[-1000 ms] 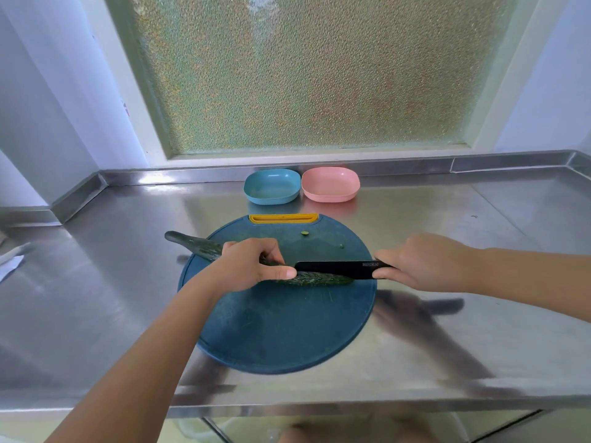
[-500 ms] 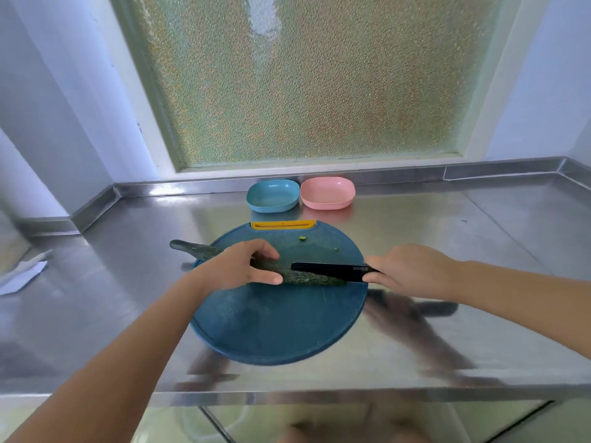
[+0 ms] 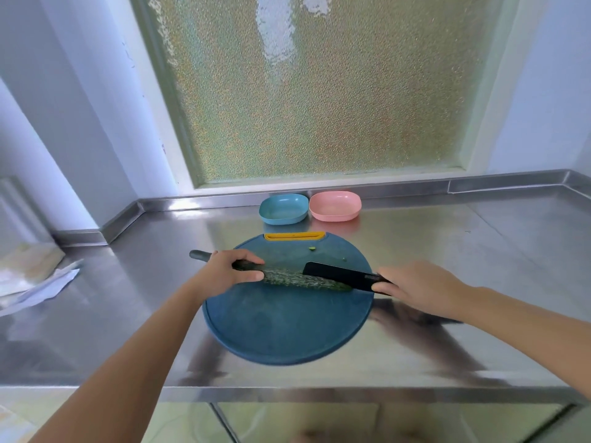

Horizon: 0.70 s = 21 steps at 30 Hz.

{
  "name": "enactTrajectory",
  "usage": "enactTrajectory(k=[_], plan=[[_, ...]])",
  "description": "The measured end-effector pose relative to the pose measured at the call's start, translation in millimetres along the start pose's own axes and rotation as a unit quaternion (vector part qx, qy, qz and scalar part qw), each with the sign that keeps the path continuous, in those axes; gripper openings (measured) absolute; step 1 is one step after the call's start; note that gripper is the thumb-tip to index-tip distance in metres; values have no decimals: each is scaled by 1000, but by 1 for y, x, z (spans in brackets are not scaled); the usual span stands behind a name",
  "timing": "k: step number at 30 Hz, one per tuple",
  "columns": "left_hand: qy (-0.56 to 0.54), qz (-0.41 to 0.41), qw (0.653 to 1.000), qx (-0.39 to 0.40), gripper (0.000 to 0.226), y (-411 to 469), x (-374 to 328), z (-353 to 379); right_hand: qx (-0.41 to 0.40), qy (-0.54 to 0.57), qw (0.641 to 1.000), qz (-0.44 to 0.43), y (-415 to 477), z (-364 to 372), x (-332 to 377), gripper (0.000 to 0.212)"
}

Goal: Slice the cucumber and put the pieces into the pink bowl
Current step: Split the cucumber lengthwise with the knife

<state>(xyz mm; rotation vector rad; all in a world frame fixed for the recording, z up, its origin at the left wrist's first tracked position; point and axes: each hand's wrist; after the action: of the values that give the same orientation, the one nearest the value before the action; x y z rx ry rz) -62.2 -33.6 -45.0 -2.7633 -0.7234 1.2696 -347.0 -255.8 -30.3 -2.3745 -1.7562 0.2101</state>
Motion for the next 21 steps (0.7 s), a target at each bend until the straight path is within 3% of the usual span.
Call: enactTrajectory(k=[5,9,16,21], plan=[[1,3,1000,8,20,1,2,1,19,22,1000,-1,6,3,-1,31],[16,-5,1000,0,42,3,9,1,30,18,999,-11,6,0,-1,29],[20,2,1000,-6,55,8,18,2,39,47,998,-13,6,0,-7,34],[25,15,1000,-8,41,6,15,2,23,58,998,-27,12,-1,-1,33]])
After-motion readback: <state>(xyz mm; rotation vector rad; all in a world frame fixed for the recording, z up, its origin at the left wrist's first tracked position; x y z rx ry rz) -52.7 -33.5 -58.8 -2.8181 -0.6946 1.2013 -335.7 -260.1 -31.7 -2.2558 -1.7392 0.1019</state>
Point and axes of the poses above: each hand's wrist, its own y-axis towards the middle knuckle, its own z-axis out of the palm, x = y × z, and after that the axes turned 15 degrees about x, right-handed
